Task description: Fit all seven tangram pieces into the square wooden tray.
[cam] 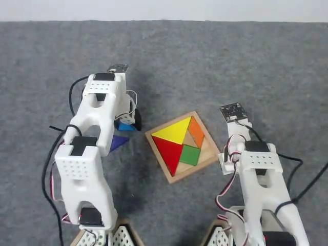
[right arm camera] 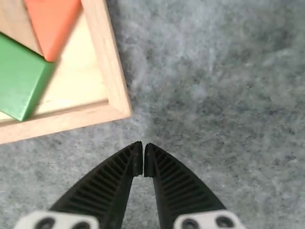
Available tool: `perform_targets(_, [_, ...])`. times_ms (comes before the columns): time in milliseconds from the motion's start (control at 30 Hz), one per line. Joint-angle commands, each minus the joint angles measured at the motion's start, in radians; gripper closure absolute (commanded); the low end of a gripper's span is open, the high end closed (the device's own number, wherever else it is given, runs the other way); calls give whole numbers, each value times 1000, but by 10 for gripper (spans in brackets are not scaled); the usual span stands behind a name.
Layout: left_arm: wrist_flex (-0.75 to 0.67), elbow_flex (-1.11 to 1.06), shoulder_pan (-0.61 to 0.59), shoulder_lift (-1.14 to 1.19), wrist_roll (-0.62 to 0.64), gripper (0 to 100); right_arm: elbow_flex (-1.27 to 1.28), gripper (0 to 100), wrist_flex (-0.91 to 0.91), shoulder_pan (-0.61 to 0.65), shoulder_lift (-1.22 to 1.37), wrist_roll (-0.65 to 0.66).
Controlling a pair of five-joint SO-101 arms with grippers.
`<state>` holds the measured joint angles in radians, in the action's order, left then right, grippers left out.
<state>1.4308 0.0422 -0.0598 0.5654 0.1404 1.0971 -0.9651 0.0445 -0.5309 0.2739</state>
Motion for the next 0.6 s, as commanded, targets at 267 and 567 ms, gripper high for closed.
perform_targets(267, [32,10,11,9,11,787,-31,972,13,-15,-4,8])
perform_targets(567, [-20,19,-12,8,-48,841,-31,972,10,-15,-4,8])
